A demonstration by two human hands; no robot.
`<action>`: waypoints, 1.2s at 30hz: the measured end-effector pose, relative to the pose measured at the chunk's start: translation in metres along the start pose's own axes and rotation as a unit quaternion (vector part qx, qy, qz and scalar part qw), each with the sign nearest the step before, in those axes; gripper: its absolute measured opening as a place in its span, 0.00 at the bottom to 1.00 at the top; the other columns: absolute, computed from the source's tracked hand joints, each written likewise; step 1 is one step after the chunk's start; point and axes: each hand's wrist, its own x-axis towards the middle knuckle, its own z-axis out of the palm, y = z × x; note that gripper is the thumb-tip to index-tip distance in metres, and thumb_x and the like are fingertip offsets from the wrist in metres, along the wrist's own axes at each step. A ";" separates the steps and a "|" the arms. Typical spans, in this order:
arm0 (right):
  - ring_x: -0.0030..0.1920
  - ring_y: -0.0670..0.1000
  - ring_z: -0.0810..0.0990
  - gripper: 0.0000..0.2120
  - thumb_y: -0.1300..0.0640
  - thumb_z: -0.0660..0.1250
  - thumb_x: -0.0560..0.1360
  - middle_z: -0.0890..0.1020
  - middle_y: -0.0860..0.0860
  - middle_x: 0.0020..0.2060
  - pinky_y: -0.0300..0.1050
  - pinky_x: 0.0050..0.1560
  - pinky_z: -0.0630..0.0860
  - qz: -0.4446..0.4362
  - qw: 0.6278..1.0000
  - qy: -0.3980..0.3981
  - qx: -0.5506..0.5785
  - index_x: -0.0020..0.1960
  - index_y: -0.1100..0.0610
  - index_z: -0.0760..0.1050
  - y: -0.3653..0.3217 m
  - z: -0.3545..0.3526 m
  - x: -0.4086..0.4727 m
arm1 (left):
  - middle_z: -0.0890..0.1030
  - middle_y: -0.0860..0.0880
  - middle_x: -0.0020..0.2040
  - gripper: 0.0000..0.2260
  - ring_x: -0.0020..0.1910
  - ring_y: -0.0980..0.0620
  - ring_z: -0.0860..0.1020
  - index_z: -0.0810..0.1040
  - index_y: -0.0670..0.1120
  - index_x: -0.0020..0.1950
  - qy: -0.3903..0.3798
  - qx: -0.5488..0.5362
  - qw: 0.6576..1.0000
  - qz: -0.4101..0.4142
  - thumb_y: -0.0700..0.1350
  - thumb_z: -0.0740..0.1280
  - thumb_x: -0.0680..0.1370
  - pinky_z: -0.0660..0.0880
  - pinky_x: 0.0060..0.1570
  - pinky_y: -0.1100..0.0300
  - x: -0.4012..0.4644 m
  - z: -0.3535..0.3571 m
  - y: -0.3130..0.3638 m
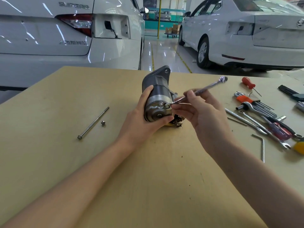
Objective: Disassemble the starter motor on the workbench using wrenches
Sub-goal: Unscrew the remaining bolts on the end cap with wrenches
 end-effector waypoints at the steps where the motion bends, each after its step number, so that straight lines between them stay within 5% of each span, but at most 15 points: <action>1: 0.35 0.53 0.82 0.07 0.63 0.60 0.80 0.81 0.56 0.35 0.47 0.41 0.81 -0.035 0.996 -0.005 -0.081 0.44 0.58 0.73 -0.004 0.003 0.002 | 0.79 0.67 0.51 0.41 0.50 0.70 0.78 0.60 0.65 0.74 0.002 0.001 1.000 -0.002 0.55 0.78 0.66 0.69 0.46 0.79 0.000 0.000 -0.001; 4: 0.34 0.53 0.81 0.05 0.61 0.62 0.79 0.80 0.53 0.35 0.54 0.42 0.80 -0.157 0.925 -0.051 -0.342 0.45 0.57 0.73 -0.015 0.016 0.008 | 0.78 0.69 0.49 0.40 0.49 0.72 0.77 0.60 0.65 0.73 0.003 0.012 1.000 -0.003 0.54 0.78 0.66 0.67 0.46 0.81 0.000 0.000 0.000; 7: 0.35 0.46 0.75 0.05 0.57 0.64 0.78 0.78 0.47 0.35 0.36 0.39 0.72 -0.241 0.801 -0.128 -0.532 0.50 0.55 0.78 -0.021 0.034 0.014 | 0.78 0.71 0.43 0.34 0.44 0.74 0.76 0.65 0.64 0.68 -0.002 0.035 0.999 -0.011 0.55 0.77 0.65 0.68 0.43 0.81 0.001 -0.002 0.000; 11: 0.48 0.50 0.77 0.10 0.57 0.62 0.77 0.80 0.50 0.47 0.45 0.49 0.73 -0.274 0.633 -0.229 -0.687 0.53 0.54 0.81 -0.019 0.049 0.016 | 0.75 0.65 0.26 0.06 0.31 0.70 0.75 0.73 0.61 0.35 0.001 0.067 0.997 -0.035 0.54 0.70 0.63 0.65 0.28 0.79 0.000 -0.002 0.000; 13: 0.50 0.52 0.77 0.11 0.58 0.60 0.78 0.80 0.51 0.49 0.49 0.50 0.74 -0.282 0.594 -0.263 -0.706 0.53 0.55 0.81 -0.019 0.048 0.015 | 0.73 0.66 0.23 0.11 0.28 0.69 0.73 0.74 0.60 0.25 -0.011 0.082 0.996 -0.018 0.49 0.68 0.66 0.63 0.26 0.78 0.000 0.001 0.001; 14: 0.49 0.52 0.77 0.11 0.58 0.61 0.78 0.79 0.52 0.48 0.49 0.49 0.74 -0.296 0.606 -0.280 -0.684 0.53 0.55 0.82 -0.020 0.046 0.014 | 0.74 0.67 0.24 0.13 0.29 0.73 0.72 0.72 0.60 0.25 -0.007 0.087 0.996 -0.008 0.48 0.68 0.68 0.64 0.27 0.79 0.000 0.001 0.003; 16: 0.44 0.52 0.78 0.08 0.60 0.66 0.77 0.80 0.54 0.43 0.45 0.45 0.74 -0.321 0.723 -0.296 -0.535 0.53 0.57 0.83 -0.019 0.043 0.007 | 0.76 0.67 0.31 0.06 0.38 0.77 0.73 0.71 0.64 0.39 0.006 0.071 0.997 0.010 0.54 0.67 0.69 0.66 0.34 0.80 -0.001 0.001 0.003; 18: 0.38 0.48 0.78 0.06 0.62 0.67 0.75 0.80 0.52 0.39 0.39 0.40 0.73 -0.301 0.881 -0.226 -0.286 0.50 0.59 0.82 -0.017 0.035 -0.001 | 0.78 0.69 0.37 0.20 0.41 0.75 0.75 0.73 0.61 0.55 0.008 0.040 0.999 -0.001 0.60 0.71 0.65 0.67 0.39 0.80 0.000 0.000 0.000; 21: 0.33 0.49 0.78 0.05 0.61 0.64 0.77 0.80 0.55 0.35 0.40 0.38 0.76 -0.137 0.988 -0.075 -0.019 0.46 0.62 0.76 -0.005 0.017 -0.007 | 0.78 0.71 0.46 0.39 0.48 0.73 0.77 0.63 0.62 0.73 0.000 0.023 1.000 -0.005 0.55 0.78 0.66 0.67 0.45 0.81 0.000 -0.001 -0.003; 26: 0.35 0.53 0.83 0.08 0.65 0.58 0.80 0.78 0.61 0.41 0.41 0.38 0.81 0.121 0.969 0.063 0.208 0.44 0.62 0.71 0.012 -0.006 -0.008 | 0.76 0.69 0.49 0.42 0.48 0.73 0.76 0.61 0.62 0.74 0.003 0.024 1.000 0.003 0.56 0.78 0.65 0.68 0.47 0.80 0.001 0.000 -0.001; 36: 0.39 0.55 0.85 0.09 0.66 0.57 0.80 0.82 0.59 0.35 0.42 0.41 0.82 0.144 0.957 0.050 0.249 0.43 0.63 0.73 0.013 0.000 -0.012 | 0.77 0.68 0.49 0.44 0.49 0.73 0.76 0.61 0.62 0.74 0.005 0.004 1.000 0.005 0.64 0.73 0.60 0.68 0.46 0.80 0.000 -0.001 0.007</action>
